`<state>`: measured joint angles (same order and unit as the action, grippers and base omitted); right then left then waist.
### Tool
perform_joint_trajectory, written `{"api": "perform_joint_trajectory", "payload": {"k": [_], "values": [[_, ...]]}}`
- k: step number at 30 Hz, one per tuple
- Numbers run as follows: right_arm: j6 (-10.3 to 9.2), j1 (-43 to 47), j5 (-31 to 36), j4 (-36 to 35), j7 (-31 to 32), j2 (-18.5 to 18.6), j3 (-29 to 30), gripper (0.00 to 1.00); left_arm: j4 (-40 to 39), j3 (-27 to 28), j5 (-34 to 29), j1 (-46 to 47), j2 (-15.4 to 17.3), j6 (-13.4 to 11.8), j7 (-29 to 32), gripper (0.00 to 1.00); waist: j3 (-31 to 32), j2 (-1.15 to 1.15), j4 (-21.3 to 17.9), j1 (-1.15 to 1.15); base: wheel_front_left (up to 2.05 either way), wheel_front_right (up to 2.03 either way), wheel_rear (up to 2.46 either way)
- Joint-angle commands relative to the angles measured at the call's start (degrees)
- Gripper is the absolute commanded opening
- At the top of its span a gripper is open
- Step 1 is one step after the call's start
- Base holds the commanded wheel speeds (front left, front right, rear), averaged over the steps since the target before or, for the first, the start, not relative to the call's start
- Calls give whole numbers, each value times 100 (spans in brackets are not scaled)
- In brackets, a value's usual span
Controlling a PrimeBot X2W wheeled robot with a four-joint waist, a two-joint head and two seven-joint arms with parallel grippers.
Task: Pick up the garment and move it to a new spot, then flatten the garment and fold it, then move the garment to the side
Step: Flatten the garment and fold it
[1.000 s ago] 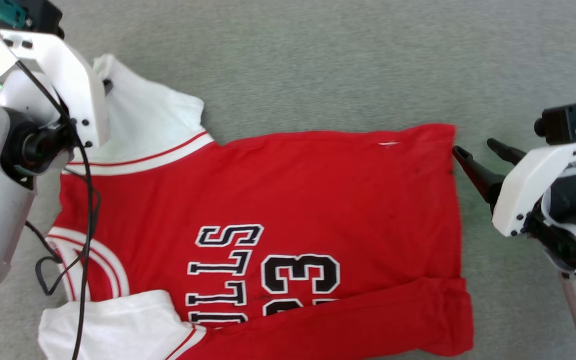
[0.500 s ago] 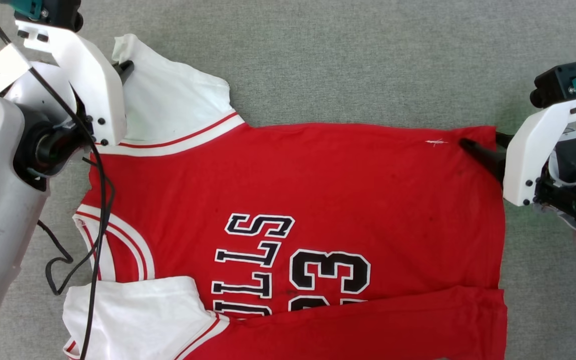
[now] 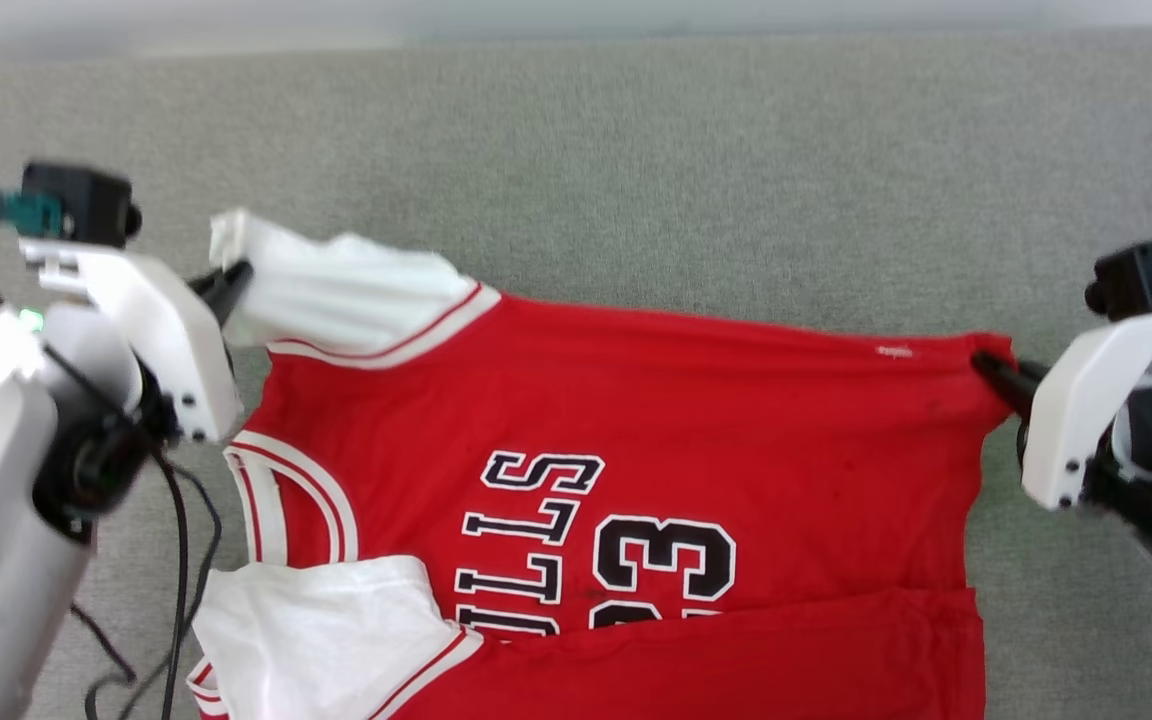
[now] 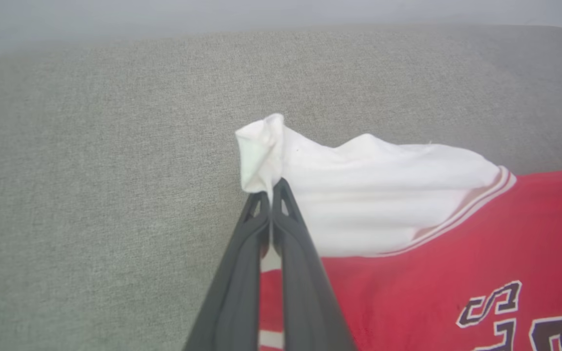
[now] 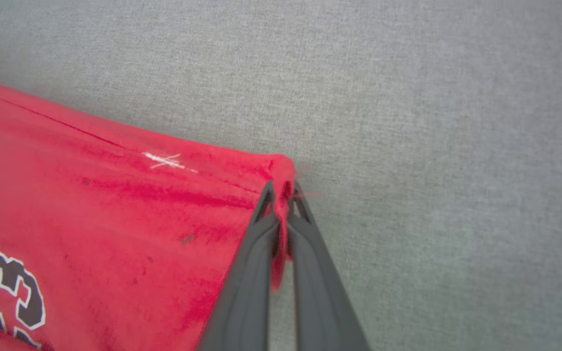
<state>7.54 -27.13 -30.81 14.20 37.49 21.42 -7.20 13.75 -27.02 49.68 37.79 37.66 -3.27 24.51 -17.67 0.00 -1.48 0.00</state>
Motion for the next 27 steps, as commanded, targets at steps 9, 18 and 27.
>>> {"api": "perform_joint_trajectory", "payload": {"k": [9,18,27], "values": [[-10,1344,174,-452,-92,-421,404,0,-626,328,430,-1870,87,-474,-653,0,765,0,129,0,0,0,0],[-10,2344,214,-527,-226,-757,779,0,-1071,434,803,-3501,33,-819,-1015,0,1148,0,177,0,0,0,0],[-10,2891,274,-400,-420,-1082,924,0,-875,275,1043,-4212,-226,-824,-1101,0,1279,0,130,0,0,0,0]]}}
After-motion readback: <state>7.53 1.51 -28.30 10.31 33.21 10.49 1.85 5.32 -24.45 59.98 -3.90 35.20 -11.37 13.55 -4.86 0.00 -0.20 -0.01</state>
